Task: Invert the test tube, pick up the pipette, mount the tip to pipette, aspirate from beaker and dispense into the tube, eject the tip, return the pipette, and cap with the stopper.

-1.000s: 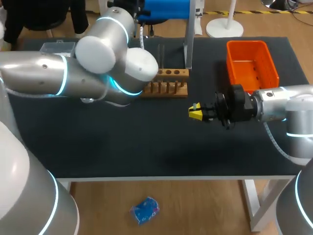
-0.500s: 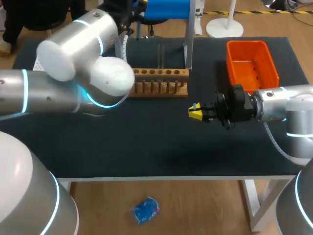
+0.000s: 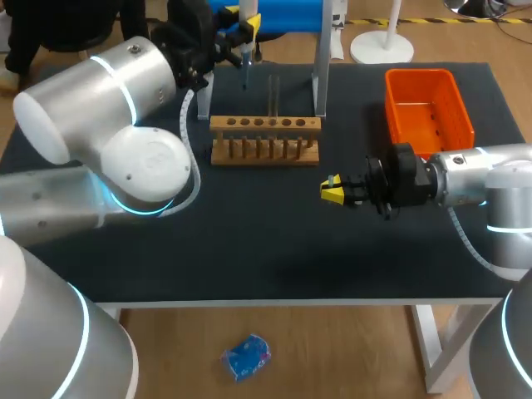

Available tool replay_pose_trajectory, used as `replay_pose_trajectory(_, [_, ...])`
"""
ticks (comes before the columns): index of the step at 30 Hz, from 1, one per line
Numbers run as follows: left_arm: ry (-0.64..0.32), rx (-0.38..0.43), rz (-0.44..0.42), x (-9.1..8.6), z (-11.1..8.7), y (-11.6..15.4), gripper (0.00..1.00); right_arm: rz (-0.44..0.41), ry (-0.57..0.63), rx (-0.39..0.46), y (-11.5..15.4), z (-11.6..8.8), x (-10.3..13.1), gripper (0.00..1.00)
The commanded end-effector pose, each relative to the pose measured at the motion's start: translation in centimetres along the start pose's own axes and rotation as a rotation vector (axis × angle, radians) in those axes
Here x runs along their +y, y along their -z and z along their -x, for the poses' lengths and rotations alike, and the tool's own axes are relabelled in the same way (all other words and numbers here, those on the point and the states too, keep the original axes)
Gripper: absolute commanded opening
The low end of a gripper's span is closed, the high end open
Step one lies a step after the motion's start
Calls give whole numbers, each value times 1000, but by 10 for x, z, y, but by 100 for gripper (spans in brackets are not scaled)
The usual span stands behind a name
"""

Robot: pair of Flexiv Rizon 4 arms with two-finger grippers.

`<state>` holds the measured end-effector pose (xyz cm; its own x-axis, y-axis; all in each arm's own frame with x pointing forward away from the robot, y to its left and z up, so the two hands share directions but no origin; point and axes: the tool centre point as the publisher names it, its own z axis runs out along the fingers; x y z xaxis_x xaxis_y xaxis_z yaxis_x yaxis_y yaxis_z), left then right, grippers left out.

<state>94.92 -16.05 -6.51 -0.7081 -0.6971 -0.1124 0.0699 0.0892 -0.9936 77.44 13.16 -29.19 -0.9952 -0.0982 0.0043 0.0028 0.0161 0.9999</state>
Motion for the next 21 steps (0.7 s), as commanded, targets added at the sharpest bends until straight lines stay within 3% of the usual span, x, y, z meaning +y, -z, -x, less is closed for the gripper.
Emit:
replay_pose_trajectory(1, [1,534,-20,1,-10,15,0,-2,0,-2,0,-1,1,0])
replay_pose_trajectory(5, [-8,660,-39,-1,-29,23,0,-2,0,-2,0,-1,1,0])
replay_pose_trajectory(10, [-48,742,-22,-5,-46,30,0,-2,0,-2,0,-1,1,0])
replay_pose_trajectory(21, [-63,731,-8,-5,-48,31,0,-2,0,-2,0,-1,1,0])
